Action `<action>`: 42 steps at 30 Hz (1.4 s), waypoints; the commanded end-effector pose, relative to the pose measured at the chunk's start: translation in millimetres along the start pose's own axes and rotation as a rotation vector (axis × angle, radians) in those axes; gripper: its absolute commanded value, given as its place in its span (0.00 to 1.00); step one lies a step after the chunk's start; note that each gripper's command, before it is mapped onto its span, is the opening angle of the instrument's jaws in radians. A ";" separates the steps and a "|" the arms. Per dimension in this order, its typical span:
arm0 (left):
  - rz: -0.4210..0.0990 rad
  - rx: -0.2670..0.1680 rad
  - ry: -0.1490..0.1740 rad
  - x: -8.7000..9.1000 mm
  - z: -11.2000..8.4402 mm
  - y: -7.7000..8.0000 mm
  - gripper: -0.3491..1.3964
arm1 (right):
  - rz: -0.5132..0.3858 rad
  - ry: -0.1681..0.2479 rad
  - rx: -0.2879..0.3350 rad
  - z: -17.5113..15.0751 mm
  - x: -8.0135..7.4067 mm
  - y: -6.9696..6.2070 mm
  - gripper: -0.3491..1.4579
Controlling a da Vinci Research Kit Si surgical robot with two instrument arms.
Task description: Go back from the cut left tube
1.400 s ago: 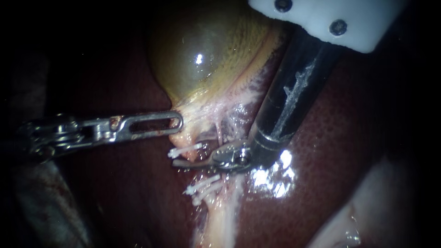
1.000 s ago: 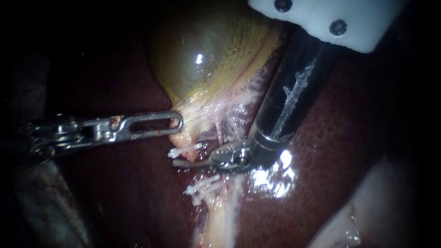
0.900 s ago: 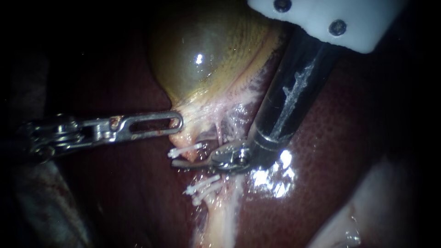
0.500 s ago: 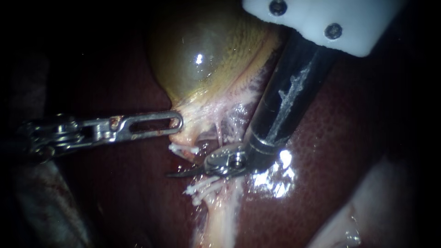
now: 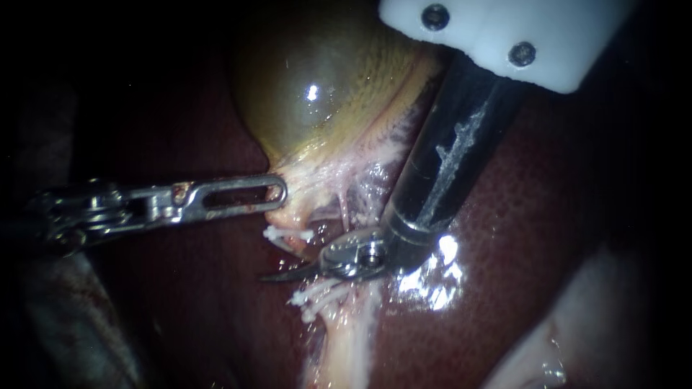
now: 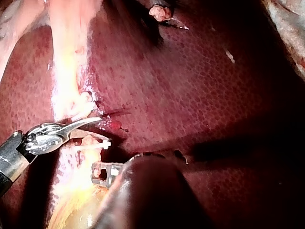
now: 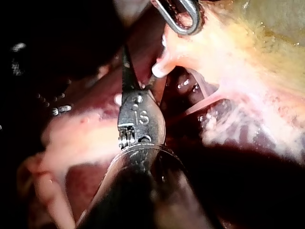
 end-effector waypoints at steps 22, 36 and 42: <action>0.001 -0.001 -0.001 0.0 -0.1 -0.1 0.00 | -0.071 0.080 -0.031 -8.1 0.0 -0.3 0.86; 0.002 -0.002 -0.001 0.1 0.0 -0.3 0.00 | -0.139 0.176 -0.127 -16.9 0.3 0.6 0.87; 0.002 -0.002 0.000 0.0 0.1 -0.3 0.00 | -0.191 0.183 -0.185 -18.7 0.8 1.4 0.93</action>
